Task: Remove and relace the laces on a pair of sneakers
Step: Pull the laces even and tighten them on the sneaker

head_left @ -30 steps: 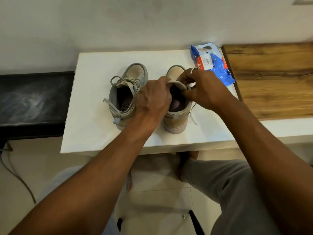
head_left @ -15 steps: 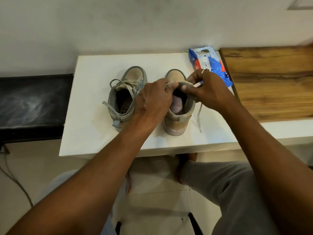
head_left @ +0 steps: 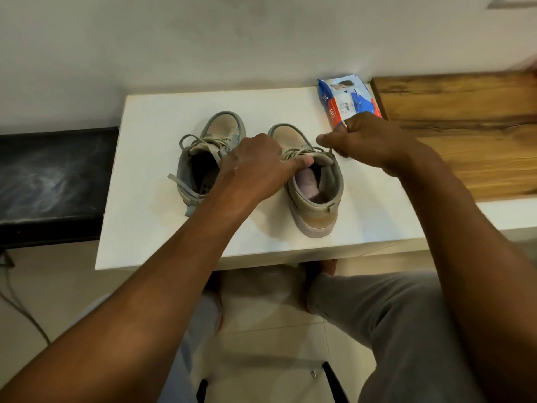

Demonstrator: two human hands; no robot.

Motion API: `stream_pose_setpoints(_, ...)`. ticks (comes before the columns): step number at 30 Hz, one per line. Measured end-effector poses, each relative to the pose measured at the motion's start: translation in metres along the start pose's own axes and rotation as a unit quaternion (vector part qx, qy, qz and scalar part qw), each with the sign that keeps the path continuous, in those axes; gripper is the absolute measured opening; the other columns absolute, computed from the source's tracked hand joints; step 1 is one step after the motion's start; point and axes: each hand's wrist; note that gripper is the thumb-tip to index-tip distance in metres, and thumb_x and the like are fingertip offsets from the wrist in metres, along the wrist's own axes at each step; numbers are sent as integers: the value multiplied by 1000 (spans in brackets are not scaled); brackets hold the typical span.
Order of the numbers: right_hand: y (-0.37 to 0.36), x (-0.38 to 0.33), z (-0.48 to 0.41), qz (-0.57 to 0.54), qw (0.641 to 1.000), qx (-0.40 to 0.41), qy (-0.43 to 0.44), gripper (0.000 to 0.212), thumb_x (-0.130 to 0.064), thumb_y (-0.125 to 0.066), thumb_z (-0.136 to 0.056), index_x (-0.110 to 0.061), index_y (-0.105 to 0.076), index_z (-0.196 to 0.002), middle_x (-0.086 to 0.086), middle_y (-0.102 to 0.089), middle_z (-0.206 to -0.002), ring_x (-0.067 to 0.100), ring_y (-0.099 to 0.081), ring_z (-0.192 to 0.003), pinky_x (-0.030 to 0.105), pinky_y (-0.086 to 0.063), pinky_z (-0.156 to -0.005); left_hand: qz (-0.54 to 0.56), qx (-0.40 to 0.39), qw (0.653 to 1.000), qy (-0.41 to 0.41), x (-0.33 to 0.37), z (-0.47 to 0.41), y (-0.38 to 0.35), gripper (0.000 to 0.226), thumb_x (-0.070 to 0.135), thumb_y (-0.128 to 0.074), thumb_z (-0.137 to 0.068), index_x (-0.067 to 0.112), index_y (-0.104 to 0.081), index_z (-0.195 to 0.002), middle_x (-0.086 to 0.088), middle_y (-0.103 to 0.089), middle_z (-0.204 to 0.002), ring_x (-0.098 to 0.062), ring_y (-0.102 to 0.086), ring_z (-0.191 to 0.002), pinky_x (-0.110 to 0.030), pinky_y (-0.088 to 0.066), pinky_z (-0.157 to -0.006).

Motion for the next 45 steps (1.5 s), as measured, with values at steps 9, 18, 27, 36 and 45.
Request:
stream_pose_setpoints(9, -12, -8, 3, -199, 975, 13, 94, 33, -31, -64, -93, 0, -73, -99, 7, -76, -98, 22, -69, -98, 38, -54, -92, 318, 64, 946, -19, 1, -1, 10, 62, 59, -52, -92, 9, -50, -56, -4, -48, -50, -13, -43, -48, -33, -44, -57)
stream_pose_setpoints(18, -23, -17, -1, -214, 963, -59, 155, 41, 7, -44, -88, -8, -67, -119, -3, -72, -94, 13, -67, -83, 25, -55, -76, 416, 122, 898, -78, -1, -6, 11, 29, 36, -52, -99, 19, -73, -88, -2, -72, -83, -15, -67, -78, -42, -57, -78)
stream_pose_setpoints(27, -19, -24, 4, -129, 970, -101, 178, 16, -5, -59, -94, -6, -74, -98, -14, -75, -81, 5, -70, -79, 18, -56, -76, 307, 225, 913, -144, -1, -19, -7, 23, 33, -60, -93, 12, -68, -87, 4, -59, -91, -15, -61, -86, -32, -51, -78)
stream_pose_setpoints(36, -16, -24, 7, -92, 974, -77, 193, 14, -15, -56, -100, -7, -67, -101, -17, -73, -75, 1, -70, -76, 12, -51, -70, 316, 75, 942, -80, -4, -20, -9, 13, 31, -52, -98, 25, -57, -108, 10, -64, -100, -4, -62, -88, -17, -51, -70)
stream_pose_setpoints(45, -18, -23, 5, -128, 979, 12, 158, 12, -10, -51, -100, -9, -60, -107, 2, -73, -74, 22, -71, -69, 40, -59, -73, 238, -6, 966, -99, -13, -22, -6, 29, 48, -64, -87, 28, -70, -108, 14, -67, -79, 2, -61, -73, -20, -45, -65)
Point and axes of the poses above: each hand's wrist, its own z-axis away from the middle knuckle, its own y-axis out of the back of the hand, x = y × z
